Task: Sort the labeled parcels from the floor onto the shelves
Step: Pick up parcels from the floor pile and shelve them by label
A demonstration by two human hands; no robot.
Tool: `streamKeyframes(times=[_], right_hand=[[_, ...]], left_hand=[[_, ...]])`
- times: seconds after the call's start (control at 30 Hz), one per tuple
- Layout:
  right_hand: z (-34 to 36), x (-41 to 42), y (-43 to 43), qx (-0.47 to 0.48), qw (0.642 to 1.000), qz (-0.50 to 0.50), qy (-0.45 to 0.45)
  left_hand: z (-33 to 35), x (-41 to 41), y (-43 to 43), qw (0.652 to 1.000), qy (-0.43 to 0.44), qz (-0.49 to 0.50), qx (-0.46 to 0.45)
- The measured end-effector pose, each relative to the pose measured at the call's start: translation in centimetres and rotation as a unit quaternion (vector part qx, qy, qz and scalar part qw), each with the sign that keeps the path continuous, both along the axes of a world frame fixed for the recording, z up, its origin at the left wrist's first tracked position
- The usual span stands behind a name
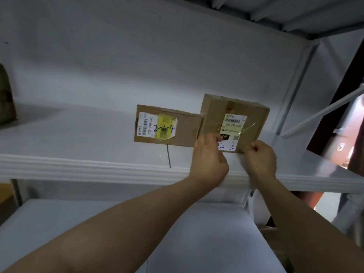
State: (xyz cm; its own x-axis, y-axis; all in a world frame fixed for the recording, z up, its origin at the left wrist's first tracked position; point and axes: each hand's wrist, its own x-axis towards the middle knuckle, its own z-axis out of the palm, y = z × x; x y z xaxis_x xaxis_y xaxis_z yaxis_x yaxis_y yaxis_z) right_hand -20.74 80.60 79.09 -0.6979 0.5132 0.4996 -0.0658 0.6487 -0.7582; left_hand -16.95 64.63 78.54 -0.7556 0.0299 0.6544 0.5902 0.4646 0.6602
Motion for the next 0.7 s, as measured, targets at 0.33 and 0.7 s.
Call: streamKeyframes(times=[0.33,0.7], right_hand=[[-2.5,6.5,-16.3,0.053,0.988,0.120,0.079],[-16.3,17.5,-43.3,0.099,0.946,0.307,0.011]], left_hand=[[-4.7,5.5,-12.8,0.996,0.060,-0.007,-0.064],[-17.6,16.6,-41.3,0.971,-0.151,0.115,-0.148]])
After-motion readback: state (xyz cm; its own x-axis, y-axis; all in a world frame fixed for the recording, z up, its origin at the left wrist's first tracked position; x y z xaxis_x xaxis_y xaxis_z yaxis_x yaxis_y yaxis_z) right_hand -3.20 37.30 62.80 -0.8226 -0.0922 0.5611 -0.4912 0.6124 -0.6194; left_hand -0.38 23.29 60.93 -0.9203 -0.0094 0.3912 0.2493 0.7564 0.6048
